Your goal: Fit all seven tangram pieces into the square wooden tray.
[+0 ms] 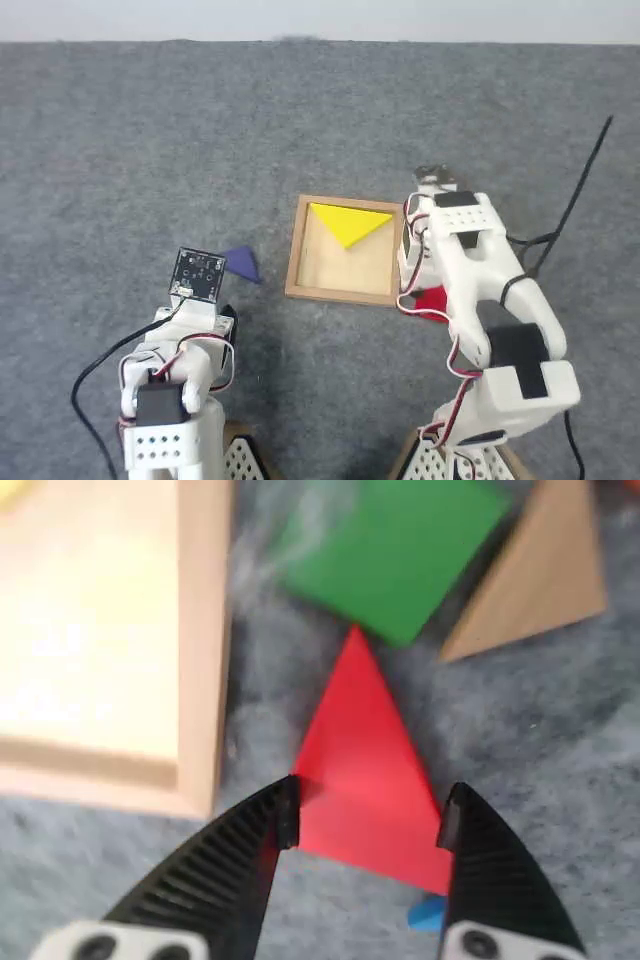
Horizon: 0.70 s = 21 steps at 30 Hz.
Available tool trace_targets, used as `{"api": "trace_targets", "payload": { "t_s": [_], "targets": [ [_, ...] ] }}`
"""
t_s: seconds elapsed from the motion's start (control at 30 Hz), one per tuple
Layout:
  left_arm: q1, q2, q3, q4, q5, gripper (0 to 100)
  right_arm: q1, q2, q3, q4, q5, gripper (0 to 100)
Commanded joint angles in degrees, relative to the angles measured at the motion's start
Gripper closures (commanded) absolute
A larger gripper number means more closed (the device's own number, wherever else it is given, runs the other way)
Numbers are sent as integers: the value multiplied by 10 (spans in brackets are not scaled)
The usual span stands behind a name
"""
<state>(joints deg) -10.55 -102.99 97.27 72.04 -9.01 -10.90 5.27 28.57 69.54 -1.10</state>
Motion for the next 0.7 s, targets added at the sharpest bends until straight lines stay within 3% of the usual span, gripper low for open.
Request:
{"api": "trace_targets", "payload": {
  "t_s": [0.0,0.37,0.67],
  "targets": [
    [-4,-11,-8,3,5,859,-6,-37,4,-7,63,660],
    [-4,-11,-8,3,5,859,-73,-37,48,-44,107,638],
    [-4,-11,-8,3,5,859,-27,-18,59,-67,73,683]
  ]
}}
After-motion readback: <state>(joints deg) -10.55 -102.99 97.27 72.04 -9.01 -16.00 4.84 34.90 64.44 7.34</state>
